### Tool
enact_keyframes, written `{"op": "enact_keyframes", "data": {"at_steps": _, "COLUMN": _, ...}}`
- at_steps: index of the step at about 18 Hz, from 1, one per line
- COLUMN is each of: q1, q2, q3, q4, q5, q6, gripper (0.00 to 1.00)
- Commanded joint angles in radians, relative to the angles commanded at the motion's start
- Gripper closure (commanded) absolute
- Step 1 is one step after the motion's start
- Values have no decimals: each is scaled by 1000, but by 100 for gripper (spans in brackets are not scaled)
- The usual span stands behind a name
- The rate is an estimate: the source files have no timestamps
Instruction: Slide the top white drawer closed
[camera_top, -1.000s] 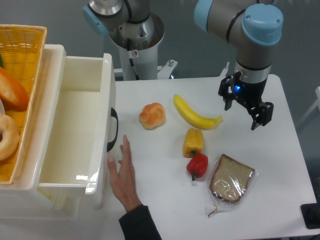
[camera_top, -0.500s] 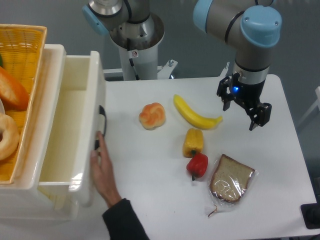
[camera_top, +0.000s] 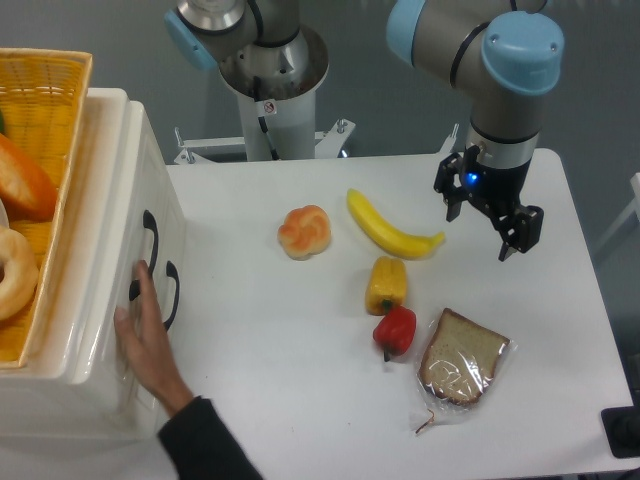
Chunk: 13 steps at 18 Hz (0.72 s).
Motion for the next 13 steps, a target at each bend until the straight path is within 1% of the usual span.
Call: {"op": "enact_keyframes", "data": {"at_steps": 13, "q1": 11, "q2": 5, "q3": -3, "q4": 0, "q5": 0, "q6": 2, "gripper": 0}}
